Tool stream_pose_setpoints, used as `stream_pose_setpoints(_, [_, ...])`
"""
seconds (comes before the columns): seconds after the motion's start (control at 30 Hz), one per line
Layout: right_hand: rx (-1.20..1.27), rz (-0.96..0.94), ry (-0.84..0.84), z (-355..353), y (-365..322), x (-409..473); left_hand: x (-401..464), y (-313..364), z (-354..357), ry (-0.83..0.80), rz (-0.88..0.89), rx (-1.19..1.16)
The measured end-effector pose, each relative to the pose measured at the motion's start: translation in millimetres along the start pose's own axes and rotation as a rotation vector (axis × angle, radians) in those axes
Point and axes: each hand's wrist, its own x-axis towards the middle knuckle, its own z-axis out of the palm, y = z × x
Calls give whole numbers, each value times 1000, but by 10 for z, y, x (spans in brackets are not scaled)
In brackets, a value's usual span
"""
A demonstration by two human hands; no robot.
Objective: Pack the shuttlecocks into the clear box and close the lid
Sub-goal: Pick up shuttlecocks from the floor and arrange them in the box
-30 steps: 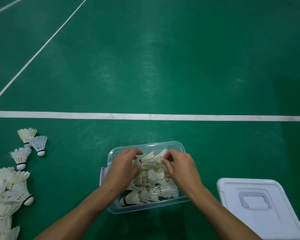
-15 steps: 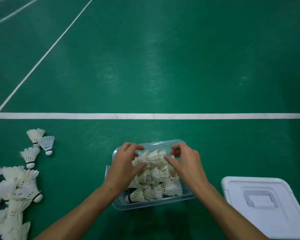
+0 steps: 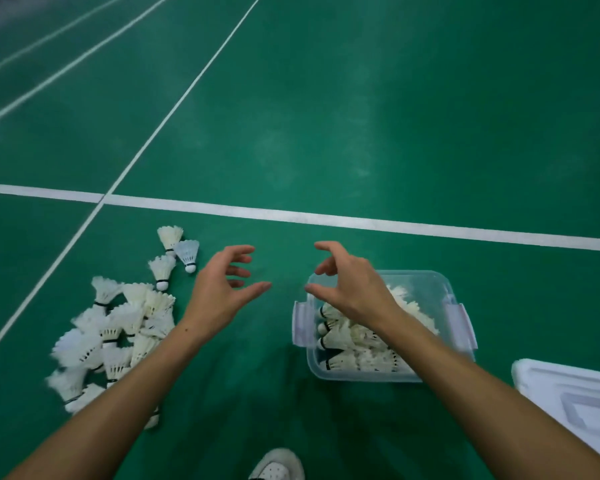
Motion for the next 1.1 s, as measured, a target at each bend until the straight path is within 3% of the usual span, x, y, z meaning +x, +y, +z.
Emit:
stream_pose_setpoints(0.3, [-32, -170, -146, 958, -679, 632, -106, -942, -1012, 161, -188, 45])
stream_pose_setpoints(0.5, [-25, -205, -217, 1464, -952, 1085, 144, -1429, -1392, 156, -254, 120])
stream_pose_setpoints(0.87, [49, -198, -265, 1756, -1144, 2317, 1149, -1933, -1340, -14, -328, 183])
stream_pose_setpoints(1.1, [132, -170, -312, 2350, -1136, 2814, 1518, -2131, -1388, -185, -404, 191])
